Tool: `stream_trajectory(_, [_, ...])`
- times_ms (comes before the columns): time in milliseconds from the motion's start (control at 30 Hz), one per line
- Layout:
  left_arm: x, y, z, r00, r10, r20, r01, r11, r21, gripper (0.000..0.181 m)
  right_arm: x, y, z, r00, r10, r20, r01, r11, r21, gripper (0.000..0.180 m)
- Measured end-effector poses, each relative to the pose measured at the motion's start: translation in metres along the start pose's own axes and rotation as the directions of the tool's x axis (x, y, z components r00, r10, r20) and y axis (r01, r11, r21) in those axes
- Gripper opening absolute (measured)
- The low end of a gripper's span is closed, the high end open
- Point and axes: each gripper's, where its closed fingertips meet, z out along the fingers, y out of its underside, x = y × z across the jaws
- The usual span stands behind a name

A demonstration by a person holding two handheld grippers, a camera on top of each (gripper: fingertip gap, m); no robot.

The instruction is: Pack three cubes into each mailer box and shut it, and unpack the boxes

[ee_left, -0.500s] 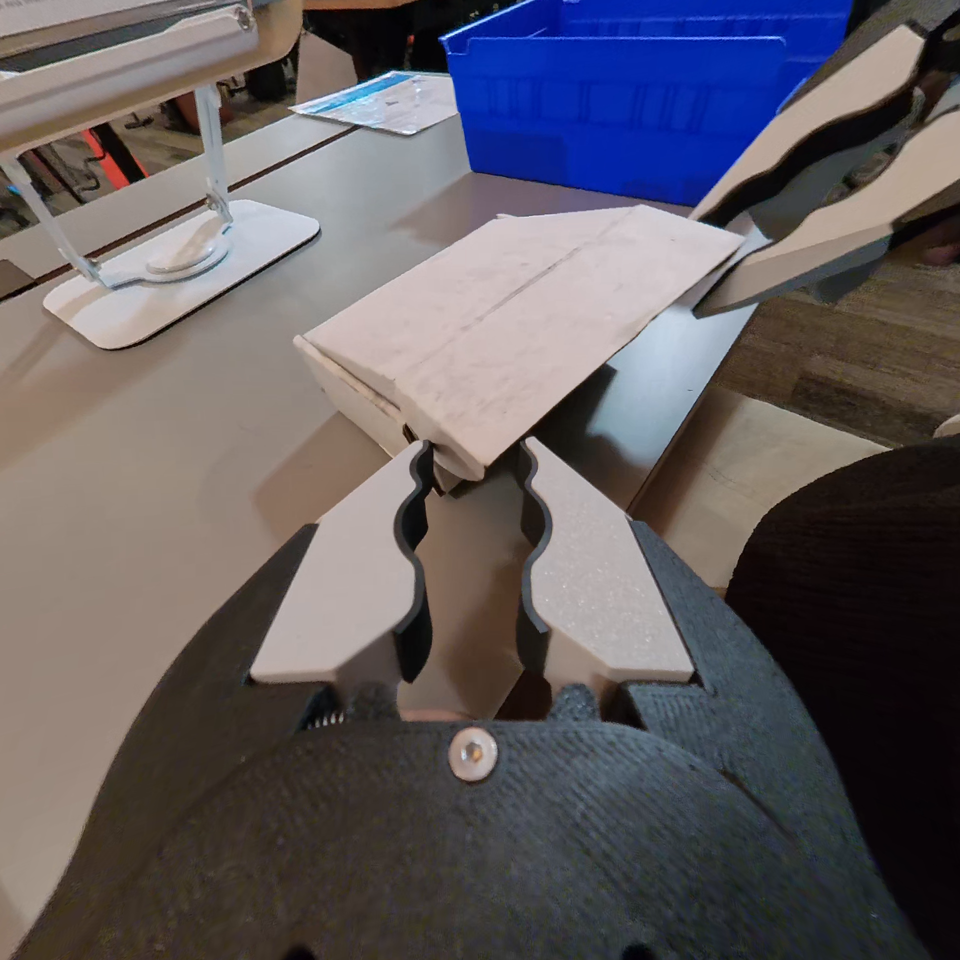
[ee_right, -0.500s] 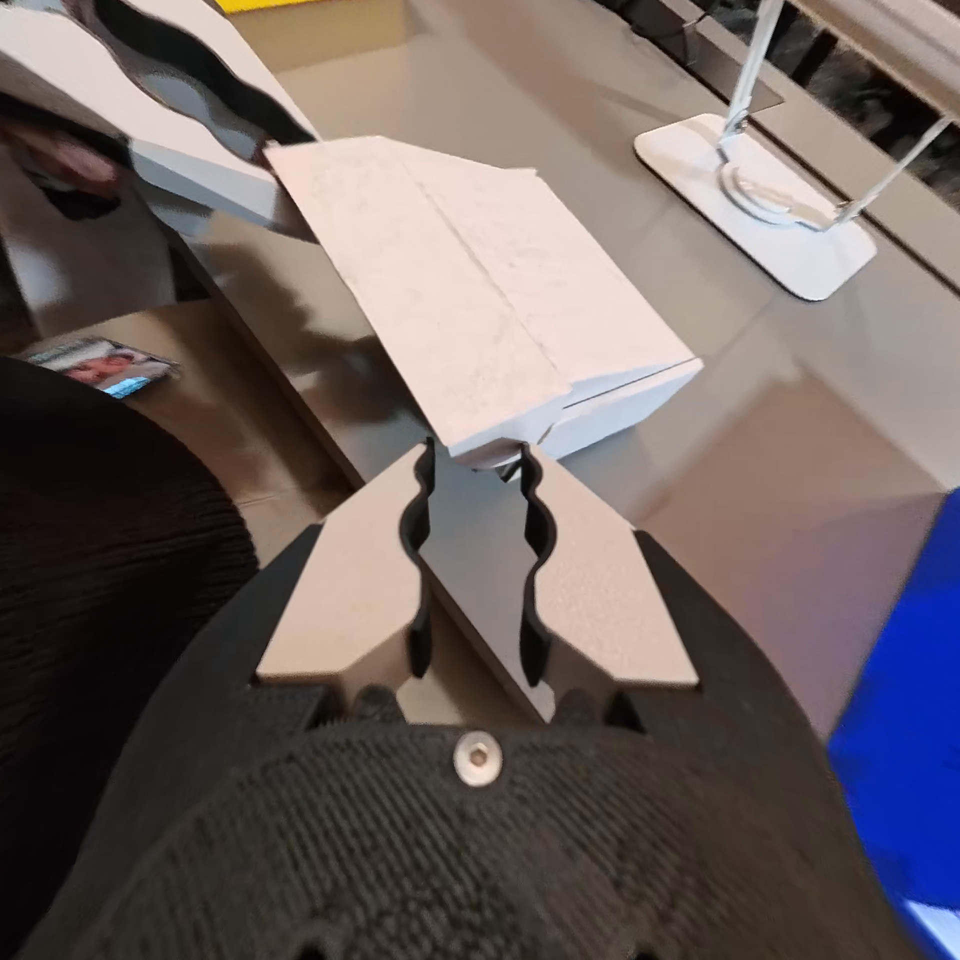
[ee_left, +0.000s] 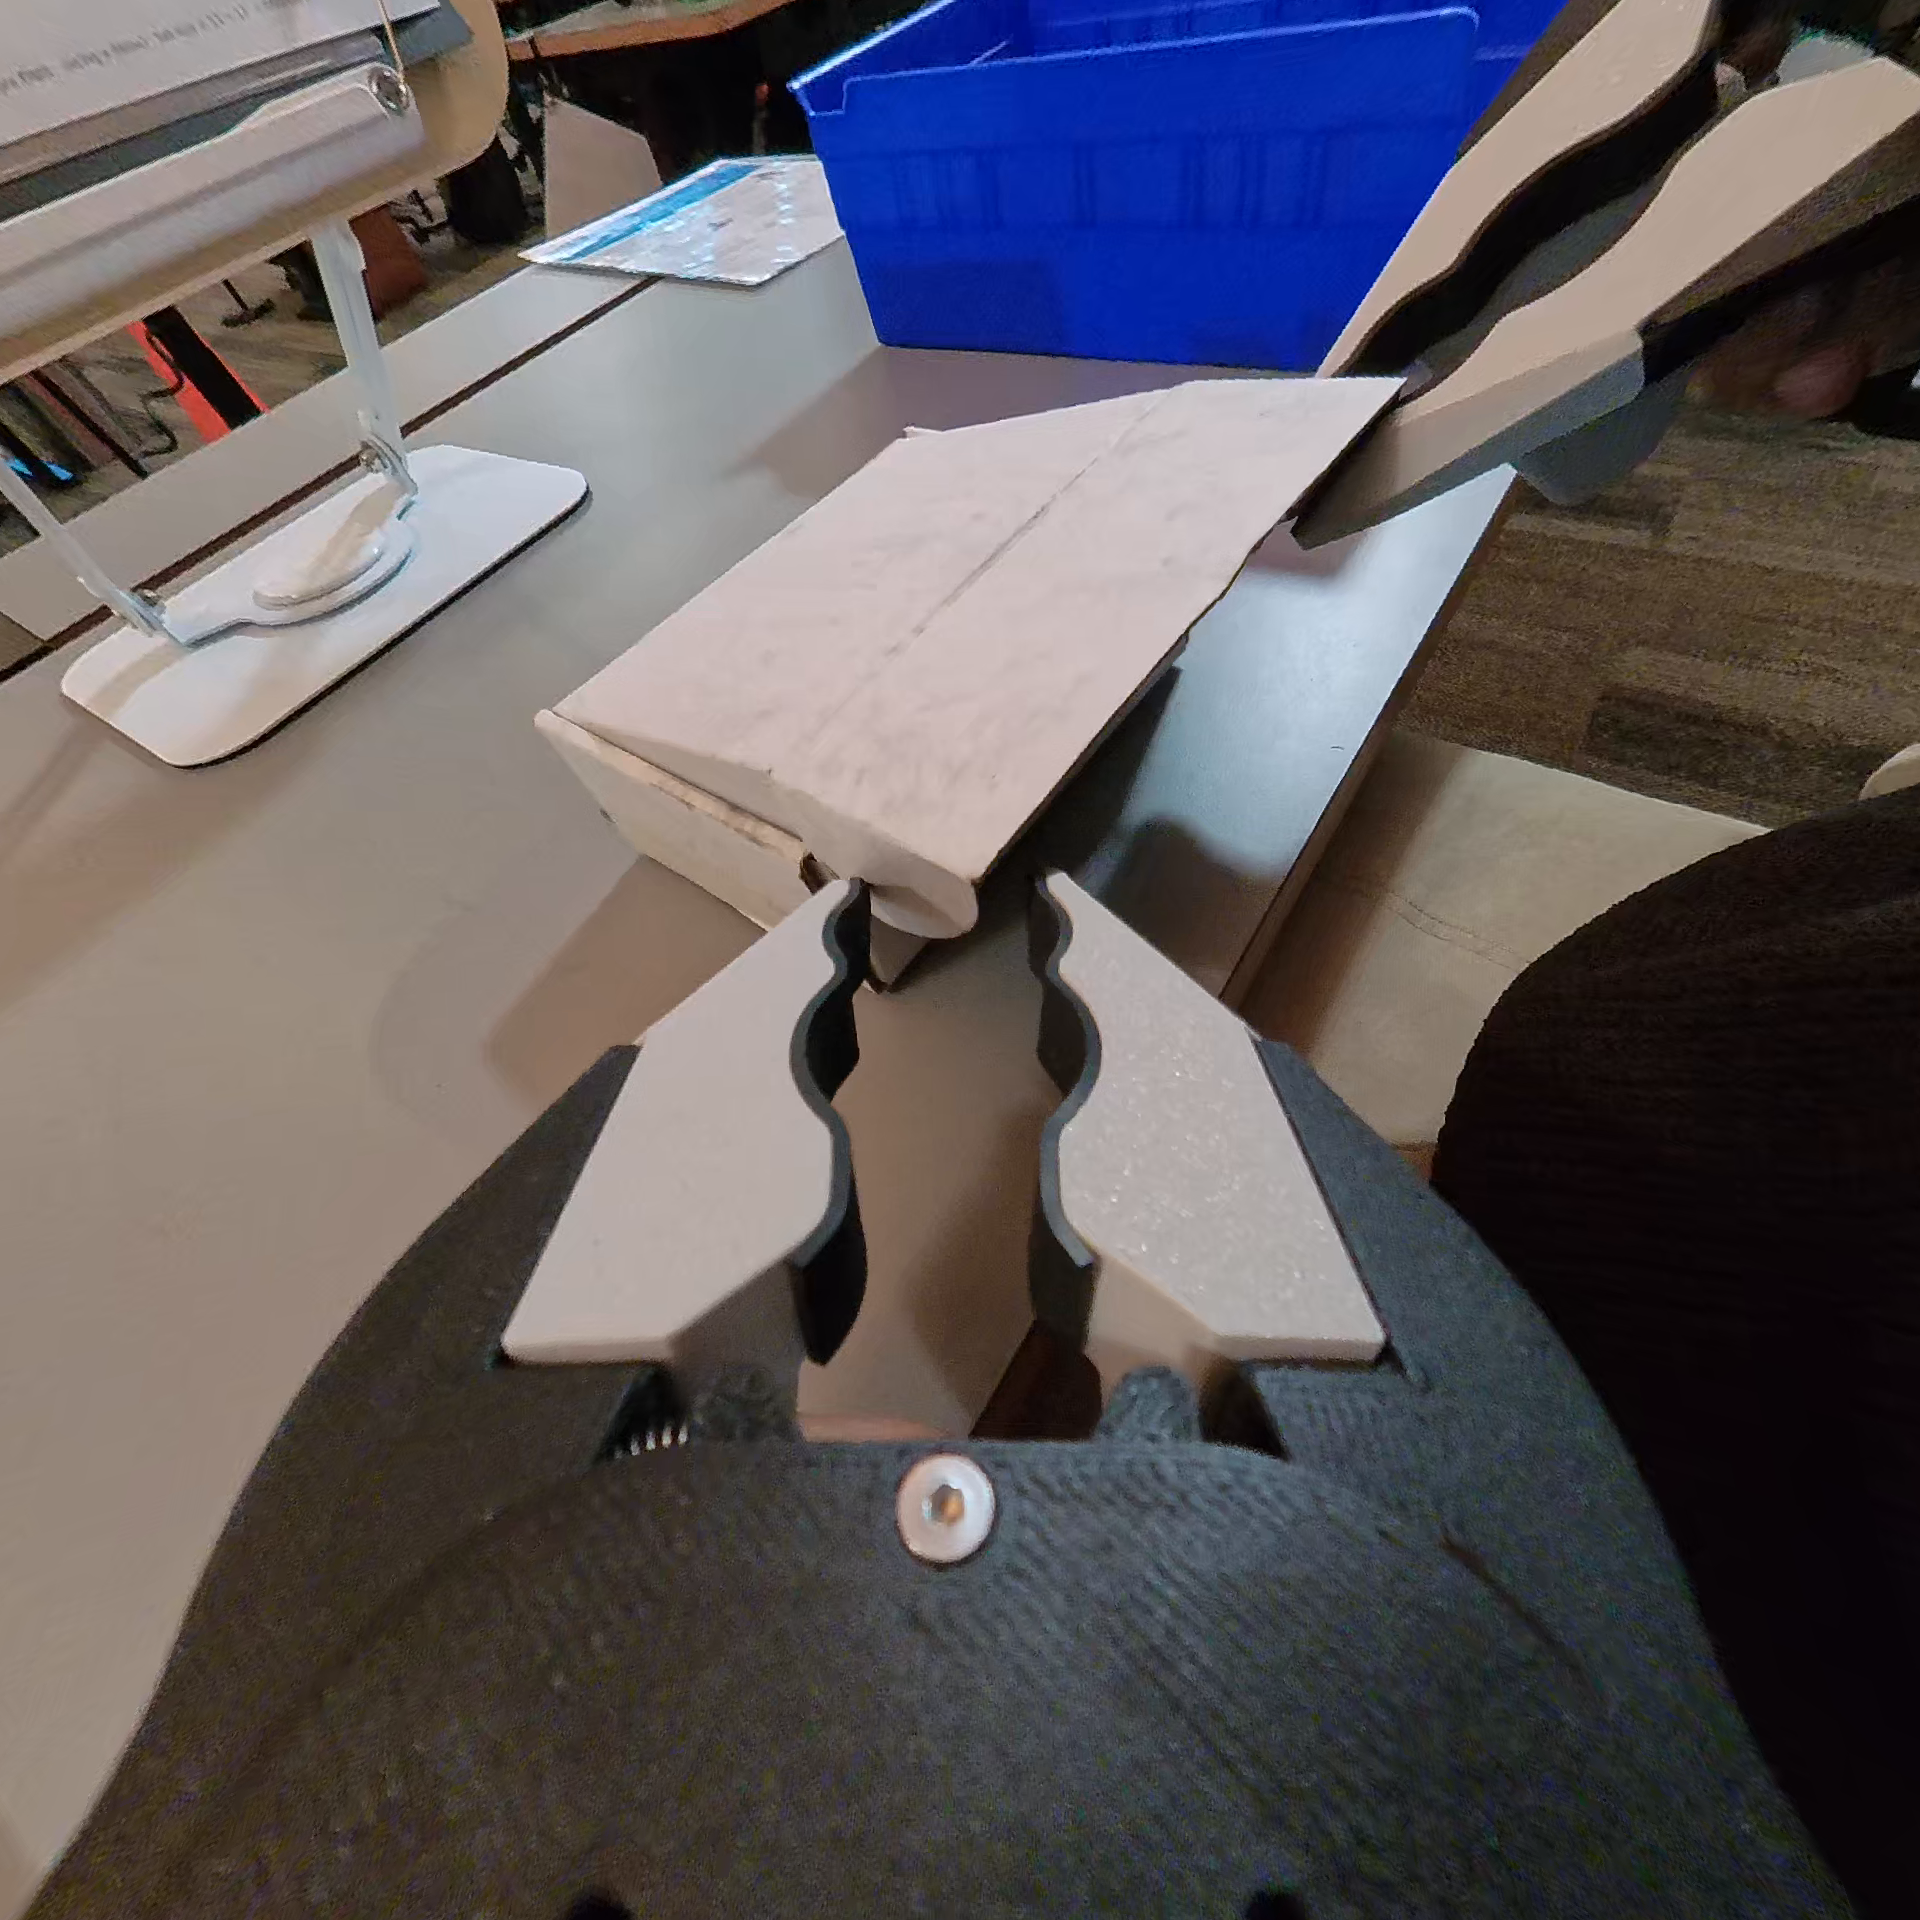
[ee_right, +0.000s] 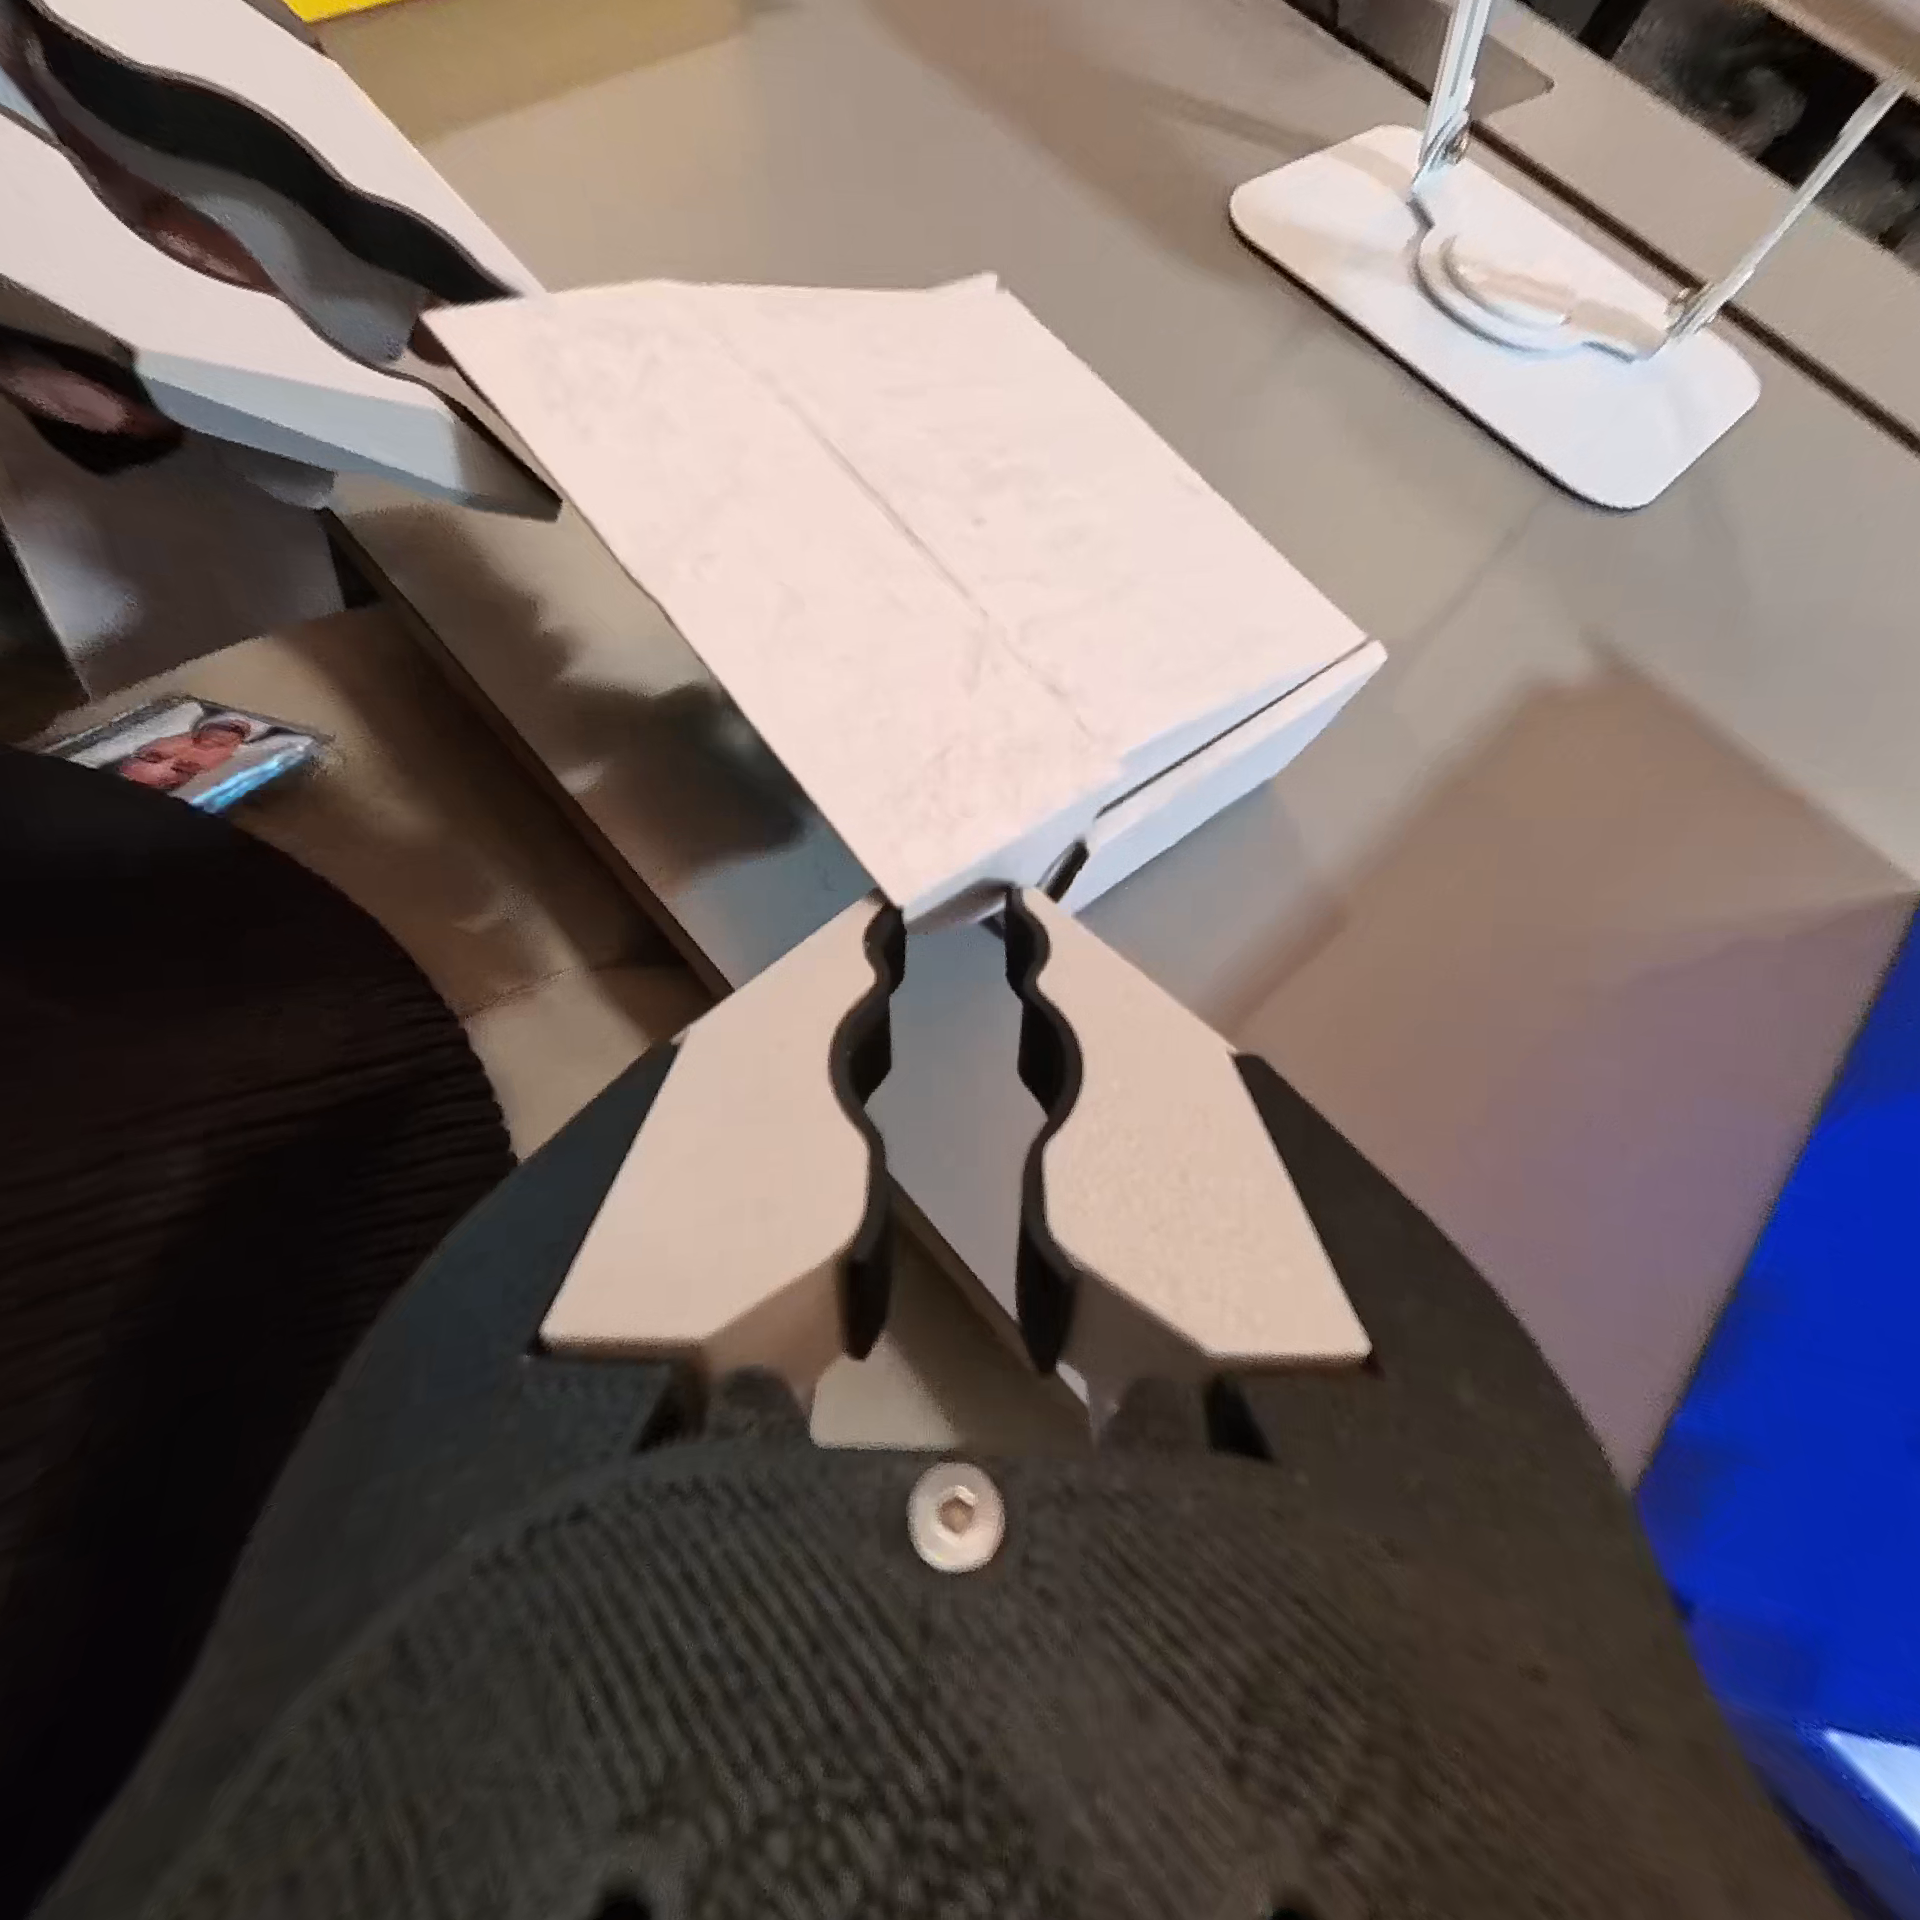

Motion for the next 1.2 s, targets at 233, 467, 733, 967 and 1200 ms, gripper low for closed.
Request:
stream_trajectory(233, [0.006, 0.008, 0.004, 0.999, 0.033, -0.014, -0.034, 0.998, -0.045, 0.034, 0.000, 0.011, 0.008, 1.000, -0.027, -0.001, 0.027, 0.999, -0.045, 0.030])
stream_trajectory(467, [0.011, 0.015, 0.003, 0.996, -0.029, -0.084, 0.022, 0.996, -0.086, 0.045, 0.001, 0.010, 0.003, 0.998, 0.001, 0.064, 0.000, 1.000, -0.020, 0.062])
stream_trajectory(733, [0.016, -0.002, -0.006, 0.951, -0.225, -0.213, 0.224, 0.974, -0.029, 0.059, -0.003, -0.018, -0.013, 0.934, 0.218, 0.284, -0.268, 0.951, 0.151, 0.075])
stream_trajectory(967, [0.008, -0.011, -0.008, 0.873, -0.422, -0.244, 0.432, 0.902, -0.011, 0.063, -0.003, -0.022, -0.008, 0.879, 0.326, 0.349, -0.398, 0.904, 0.158, 0.059])
stream_trajectory(1200, [-0.001, -0.018, -0.007, 0.726, -0.616, -0.305, 0.645, 0.764, -0.009, 0.045, -0.001, -0.019, -0.002, 0.888, 0.326, 0.324, -0.389, 0.908, 0.152, 0.056])
